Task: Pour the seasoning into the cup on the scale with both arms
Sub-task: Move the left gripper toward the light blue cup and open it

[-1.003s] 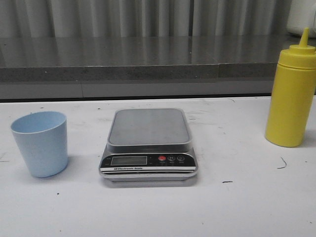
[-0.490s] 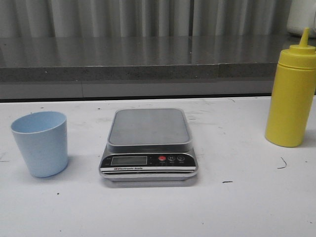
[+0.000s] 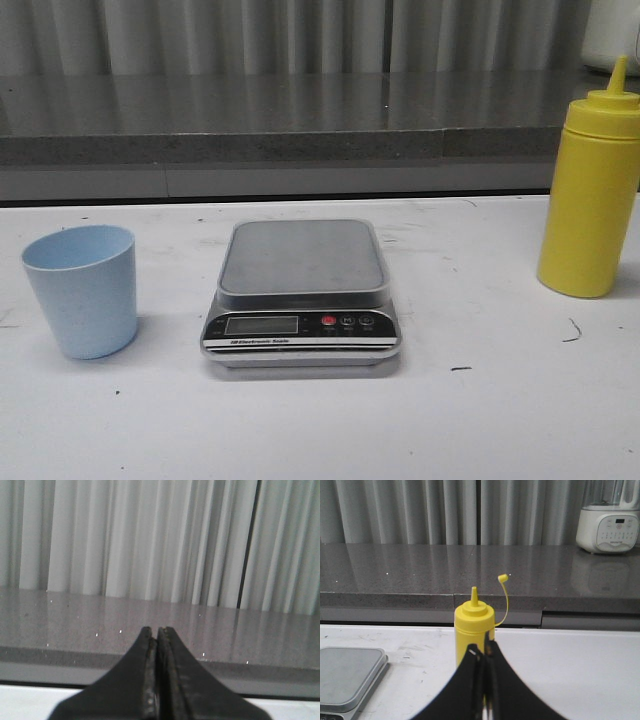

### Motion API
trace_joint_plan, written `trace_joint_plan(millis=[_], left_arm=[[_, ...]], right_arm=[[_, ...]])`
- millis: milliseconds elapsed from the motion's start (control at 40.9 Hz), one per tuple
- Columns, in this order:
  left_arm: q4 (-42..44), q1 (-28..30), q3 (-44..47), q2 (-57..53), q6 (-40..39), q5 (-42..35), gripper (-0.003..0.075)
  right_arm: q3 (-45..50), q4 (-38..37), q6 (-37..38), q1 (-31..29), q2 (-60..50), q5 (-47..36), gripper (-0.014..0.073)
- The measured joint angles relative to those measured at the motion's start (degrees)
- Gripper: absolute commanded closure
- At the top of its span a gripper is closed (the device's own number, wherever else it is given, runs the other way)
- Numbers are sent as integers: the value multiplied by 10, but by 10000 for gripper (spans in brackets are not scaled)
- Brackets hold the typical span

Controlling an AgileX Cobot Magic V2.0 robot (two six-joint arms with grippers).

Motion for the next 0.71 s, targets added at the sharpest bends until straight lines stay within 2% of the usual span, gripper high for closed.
trace_joint_plan(millis=[147,343,490,710], left_arm=[[0,0,-112,46,0,92,740],[0,0,-237,166,0,226,740],[0,0,-265,253,0,281,740],[0,0,-265,335,0,301,740]], right_arm=[[-85,-4,-11,0,61,61,662],[-186,-6,-12,0,163,146,662],[-214,-6,-12,0,232,171,662],[-214,-6,-14,0,306,190,662]])
